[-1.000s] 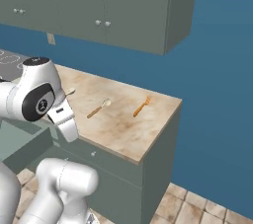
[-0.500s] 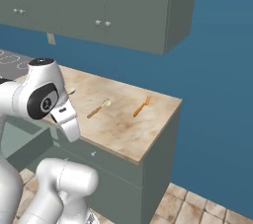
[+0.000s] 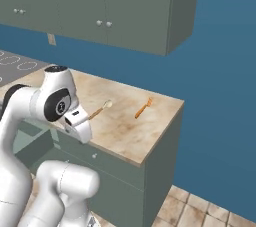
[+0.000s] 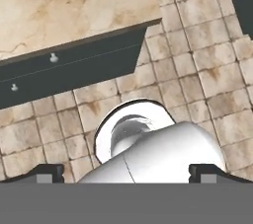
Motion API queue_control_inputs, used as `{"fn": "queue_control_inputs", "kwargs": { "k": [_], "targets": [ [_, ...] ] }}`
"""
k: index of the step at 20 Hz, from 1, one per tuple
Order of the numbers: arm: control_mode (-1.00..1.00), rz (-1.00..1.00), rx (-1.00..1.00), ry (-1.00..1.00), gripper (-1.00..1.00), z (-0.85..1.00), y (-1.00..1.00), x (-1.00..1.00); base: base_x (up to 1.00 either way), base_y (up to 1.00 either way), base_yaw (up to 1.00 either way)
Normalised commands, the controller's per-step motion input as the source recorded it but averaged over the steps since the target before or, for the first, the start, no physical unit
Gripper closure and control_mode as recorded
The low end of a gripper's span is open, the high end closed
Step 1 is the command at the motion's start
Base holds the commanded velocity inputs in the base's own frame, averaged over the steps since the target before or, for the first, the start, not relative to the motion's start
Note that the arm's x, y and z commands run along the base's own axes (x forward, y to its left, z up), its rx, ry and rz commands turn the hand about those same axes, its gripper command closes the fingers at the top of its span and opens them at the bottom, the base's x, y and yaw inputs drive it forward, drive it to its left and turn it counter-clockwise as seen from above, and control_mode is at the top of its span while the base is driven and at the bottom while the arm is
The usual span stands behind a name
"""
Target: Organize the utensils by type. Pick up the wooden spoons from the counter and place them in the open cabinet. Then pick up the metallic utensils from the counter and place them in the open drawer.
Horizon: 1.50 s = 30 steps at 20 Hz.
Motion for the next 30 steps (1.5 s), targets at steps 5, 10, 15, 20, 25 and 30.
{"fn": "queue_control_inputs", "kwargs": {
  "k": [5,10,15,20,25,30],
  "targets": [
    [-1.00,0.20,0.00,0.05,-1.00,-0.23,-0.32,0.54,0.00,0.00,0.00],
    [-1.00,0.11,0.08,0.03,-1.00,-0.03,-0.52,0.57,0.00,0.00,0.00],
    [-1.00,0.00,0.08,0.10,-1.00,0.00,-0.22,0.94,0.00,0.00,0.00],
    [-1.00,0.00,0.00,0.04,-1.00,-0.04,-0.01,0.92,0.00,0.00,0.00],
    [-1.00,0.00,-0.03,0.00,-1.00,-0.34,0.00,0.68,0.00,0.00,0.00],
    [-1.00,0.00,-0.06,0.00,-1.00,-0.41,-0.06,0.55,0.00,0.00,0.00]
  ]
}}
